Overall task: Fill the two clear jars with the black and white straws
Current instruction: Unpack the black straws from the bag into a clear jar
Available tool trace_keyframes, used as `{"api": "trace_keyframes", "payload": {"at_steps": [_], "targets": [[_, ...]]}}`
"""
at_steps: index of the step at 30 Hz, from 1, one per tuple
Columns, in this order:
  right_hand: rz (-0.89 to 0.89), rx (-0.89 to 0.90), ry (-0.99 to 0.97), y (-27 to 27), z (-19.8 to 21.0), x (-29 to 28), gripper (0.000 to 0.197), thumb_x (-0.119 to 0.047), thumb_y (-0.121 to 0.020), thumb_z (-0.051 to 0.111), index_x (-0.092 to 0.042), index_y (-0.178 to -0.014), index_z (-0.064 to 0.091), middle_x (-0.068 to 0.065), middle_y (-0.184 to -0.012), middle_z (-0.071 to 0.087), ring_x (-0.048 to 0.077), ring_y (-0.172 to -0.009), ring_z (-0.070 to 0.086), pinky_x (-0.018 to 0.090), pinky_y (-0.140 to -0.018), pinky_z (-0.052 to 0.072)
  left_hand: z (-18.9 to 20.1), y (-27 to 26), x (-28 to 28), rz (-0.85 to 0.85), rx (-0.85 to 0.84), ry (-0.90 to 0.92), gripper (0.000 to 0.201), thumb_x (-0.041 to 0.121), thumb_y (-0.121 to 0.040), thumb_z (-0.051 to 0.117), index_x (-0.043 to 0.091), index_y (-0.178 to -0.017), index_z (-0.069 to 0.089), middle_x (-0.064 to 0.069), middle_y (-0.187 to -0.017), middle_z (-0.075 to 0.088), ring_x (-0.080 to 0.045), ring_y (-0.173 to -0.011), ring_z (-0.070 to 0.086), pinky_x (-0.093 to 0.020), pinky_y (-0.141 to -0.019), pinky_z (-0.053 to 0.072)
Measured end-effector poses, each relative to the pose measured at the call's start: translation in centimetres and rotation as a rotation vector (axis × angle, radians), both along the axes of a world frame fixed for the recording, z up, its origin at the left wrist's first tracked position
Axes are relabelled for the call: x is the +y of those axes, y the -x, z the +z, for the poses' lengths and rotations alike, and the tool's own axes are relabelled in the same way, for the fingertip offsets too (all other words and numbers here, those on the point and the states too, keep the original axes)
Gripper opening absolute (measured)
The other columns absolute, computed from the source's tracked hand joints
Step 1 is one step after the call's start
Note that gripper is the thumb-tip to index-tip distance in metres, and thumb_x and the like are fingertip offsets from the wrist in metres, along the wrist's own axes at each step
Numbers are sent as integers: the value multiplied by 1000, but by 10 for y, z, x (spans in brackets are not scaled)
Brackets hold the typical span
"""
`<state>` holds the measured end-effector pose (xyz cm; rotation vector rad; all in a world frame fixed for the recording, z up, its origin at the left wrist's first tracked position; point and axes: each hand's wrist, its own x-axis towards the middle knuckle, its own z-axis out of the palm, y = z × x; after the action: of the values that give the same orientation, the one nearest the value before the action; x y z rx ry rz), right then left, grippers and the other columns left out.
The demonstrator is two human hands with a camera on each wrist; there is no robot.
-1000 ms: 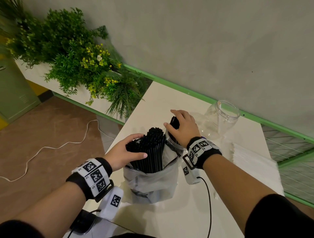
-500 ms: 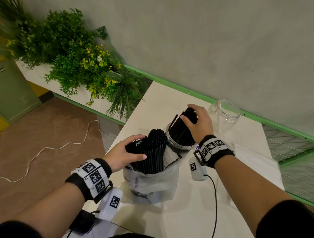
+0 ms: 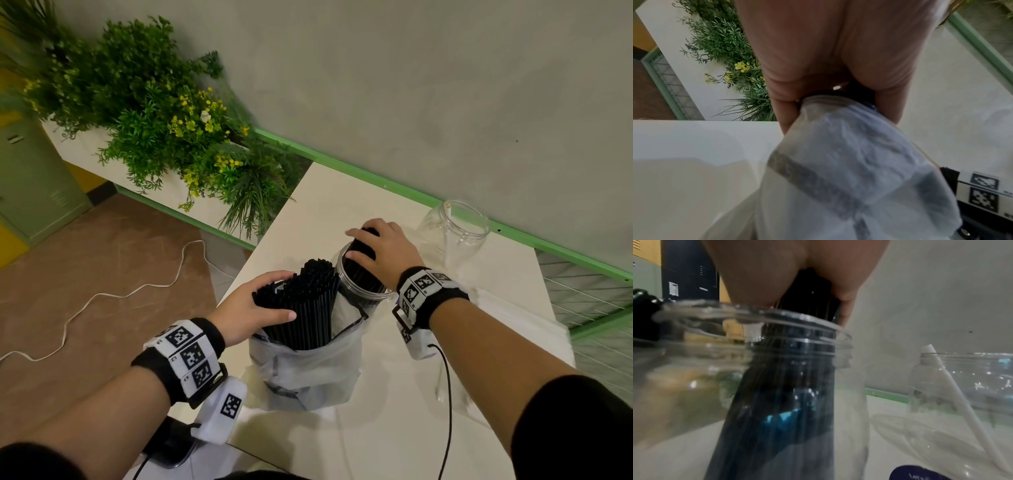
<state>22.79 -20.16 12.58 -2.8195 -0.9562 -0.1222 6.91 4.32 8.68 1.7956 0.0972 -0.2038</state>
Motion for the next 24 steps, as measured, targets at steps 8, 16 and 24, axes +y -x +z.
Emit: {"api": "trace_keyframes", "payload": {"at_steps": [8, 16, 24], "targets": [[-67, 42, -41, -3, 5, 0, 38, -40, -96, 49, -21, -129, 52, 5, -127, 47, 27, -117, 36, 45, -101, 37, 0, 0, -1, -7, 6, 14, 66, 50, -54, 80, 54, -115, 57, 17, -131, 56, -8, -127, 47, -42, -113, 32], [-60, 139, -500, 82, 15, -5, 38, -46, -90, 57, -17, -115, 58, -2, -106, 55, 16, -101, 50, 35, -90, 45, 1, 1, -6, -16, -7, 72, 66, 49, -54, 81, 48, -117, 59, 15, -129, 58, -9, -125, 50, -43, -112, 34], [-181, 411, -610, 149, -51, -6, 78, -67, -61, 70, -19, -118, 46, -4, -121, 37, 4, -117, 40, 18, -101, 37, -1, 8, -11, 15, -2, 139, 52, 17, -69, 84, 40, -112, 66, 10, -124, 63, -7, -120, 55, -39, -107, 41]]}}
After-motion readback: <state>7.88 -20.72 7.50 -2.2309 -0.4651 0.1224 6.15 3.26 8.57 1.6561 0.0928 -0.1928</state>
